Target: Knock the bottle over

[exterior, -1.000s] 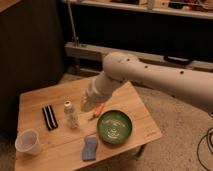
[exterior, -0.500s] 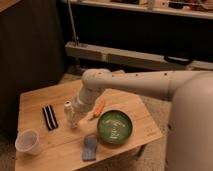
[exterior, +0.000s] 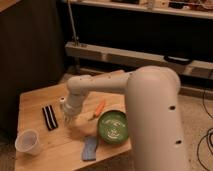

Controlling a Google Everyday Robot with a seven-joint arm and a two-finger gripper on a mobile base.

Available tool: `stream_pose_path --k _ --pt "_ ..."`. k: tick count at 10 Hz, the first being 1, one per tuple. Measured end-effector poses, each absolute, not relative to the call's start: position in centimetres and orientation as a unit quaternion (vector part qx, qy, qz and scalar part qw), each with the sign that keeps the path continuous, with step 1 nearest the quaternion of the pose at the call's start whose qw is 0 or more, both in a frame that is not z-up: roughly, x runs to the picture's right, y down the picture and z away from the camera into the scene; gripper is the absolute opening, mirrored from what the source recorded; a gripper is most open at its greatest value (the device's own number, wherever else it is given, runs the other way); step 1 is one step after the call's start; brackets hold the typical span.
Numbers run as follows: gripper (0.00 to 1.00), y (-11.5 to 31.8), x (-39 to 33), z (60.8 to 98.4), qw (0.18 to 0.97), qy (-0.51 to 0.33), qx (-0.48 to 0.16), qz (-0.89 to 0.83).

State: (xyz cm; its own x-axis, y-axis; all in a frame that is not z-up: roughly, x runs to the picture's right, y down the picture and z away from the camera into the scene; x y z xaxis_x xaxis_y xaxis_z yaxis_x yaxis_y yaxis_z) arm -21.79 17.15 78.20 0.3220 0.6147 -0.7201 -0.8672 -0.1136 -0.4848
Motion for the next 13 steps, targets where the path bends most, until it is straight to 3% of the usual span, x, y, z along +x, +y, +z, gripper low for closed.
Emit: stream_pose_path --k 9,13 --pt "0.0 12.2 -17.0 76.7 0.651 0.128 -0.426 0.615" --pt "0.0 6.5 -13.4 75.3 0.653 0.084 -0.354 0.664"
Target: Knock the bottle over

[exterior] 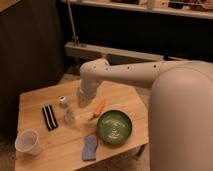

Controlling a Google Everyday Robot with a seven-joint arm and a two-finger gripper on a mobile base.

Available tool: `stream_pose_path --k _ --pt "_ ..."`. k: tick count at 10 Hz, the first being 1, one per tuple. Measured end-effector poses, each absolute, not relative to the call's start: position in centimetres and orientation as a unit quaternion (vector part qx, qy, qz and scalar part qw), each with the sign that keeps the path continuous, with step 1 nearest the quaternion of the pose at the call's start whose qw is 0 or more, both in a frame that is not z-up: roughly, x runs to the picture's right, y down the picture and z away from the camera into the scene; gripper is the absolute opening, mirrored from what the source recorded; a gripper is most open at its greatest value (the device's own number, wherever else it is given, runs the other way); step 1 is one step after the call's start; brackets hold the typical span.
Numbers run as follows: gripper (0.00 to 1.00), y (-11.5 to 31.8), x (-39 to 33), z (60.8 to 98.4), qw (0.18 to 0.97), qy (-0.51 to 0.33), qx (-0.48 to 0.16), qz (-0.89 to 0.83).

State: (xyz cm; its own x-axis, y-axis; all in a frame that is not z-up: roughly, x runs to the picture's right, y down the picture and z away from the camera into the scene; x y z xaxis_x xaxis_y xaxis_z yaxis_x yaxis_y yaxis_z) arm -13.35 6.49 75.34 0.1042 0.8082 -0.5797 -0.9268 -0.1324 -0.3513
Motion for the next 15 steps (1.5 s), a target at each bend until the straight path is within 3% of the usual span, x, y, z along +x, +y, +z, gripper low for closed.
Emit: stream_pose_path --k 4,9,15 --pt "0.0 1.1 -17.7 76.0 0.685 0.033 -0.289 0.668" --pt "0.0 -1.6 -20.3 78.3 0.722 0.024 -0.251 0.645" --pt "0.0 0.5 -23.4 77.2 0.718 0.006 -0.338 0.608"
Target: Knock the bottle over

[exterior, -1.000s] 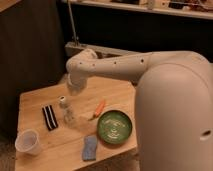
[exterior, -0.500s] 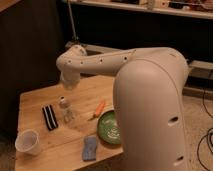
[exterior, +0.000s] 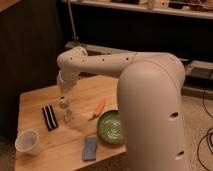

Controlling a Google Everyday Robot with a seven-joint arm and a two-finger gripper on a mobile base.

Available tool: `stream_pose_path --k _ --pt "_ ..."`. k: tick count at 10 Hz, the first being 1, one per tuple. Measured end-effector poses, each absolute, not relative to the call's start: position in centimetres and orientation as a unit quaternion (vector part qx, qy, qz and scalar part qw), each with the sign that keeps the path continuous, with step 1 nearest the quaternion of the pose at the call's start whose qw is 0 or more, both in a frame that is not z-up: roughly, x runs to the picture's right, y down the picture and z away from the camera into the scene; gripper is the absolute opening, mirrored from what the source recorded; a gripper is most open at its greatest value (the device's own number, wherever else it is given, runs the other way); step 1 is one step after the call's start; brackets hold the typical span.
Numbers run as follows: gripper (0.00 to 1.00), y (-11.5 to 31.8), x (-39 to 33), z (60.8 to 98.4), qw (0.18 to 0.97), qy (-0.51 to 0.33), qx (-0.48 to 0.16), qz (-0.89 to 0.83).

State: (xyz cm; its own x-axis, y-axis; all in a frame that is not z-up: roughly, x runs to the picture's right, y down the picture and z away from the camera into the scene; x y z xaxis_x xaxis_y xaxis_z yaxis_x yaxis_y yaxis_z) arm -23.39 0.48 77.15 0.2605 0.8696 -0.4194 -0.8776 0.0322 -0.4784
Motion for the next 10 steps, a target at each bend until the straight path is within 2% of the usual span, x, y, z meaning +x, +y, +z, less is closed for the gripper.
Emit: stream_pose_path --k 4,7,8,10 --pt "0.0 2.8 -23.9 75.3 0.72 0.025 -0.375 0.583" --pt "0.0 5.9 -21.7 72.8 0.719 0.037 -0.394 0.572" --pt "0.0 8.2 -20.9 70.1 0.725 0.034 -0.401 0.558" --pt "0.0 10.2 -18.6 67.2 0.732 0.03 -0.397 0.553"
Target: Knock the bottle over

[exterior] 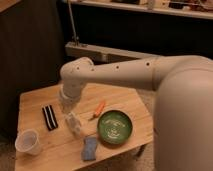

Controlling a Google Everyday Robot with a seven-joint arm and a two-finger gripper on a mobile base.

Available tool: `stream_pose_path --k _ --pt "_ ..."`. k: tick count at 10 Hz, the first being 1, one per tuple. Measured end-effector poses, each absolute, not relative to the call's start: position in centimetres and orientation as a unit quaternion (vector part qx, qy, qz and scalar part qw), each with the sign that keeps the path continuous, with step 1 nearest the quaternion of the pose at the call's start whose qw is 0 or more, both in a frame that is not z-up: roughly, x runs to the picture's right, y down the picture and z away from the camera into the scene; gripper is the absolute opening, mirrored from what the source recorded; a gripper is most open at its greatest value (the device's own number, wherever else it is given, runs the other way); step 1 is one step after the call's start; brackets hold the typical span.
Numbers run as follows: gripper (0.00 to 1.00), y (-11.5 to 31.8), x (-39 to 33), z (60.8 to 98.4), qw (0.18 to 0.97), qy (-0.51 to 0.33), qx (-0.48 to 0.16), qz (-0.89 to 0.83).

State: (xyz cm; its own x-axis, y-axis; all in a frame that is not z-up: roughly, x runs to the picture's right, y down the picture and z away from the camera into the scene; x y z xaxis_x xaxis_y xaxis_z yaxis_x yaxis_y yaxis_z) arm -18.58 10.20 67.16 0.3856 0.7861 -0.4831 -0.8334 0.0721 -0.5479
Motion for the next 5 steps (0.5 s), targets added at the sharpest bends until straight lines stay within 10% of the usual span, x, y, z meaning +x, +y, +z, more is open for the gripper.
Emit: stream_pose_path --k 5 --pt "0.35 11.75 -17.37 64.94 0.736 0.024 -0.393 0.55"
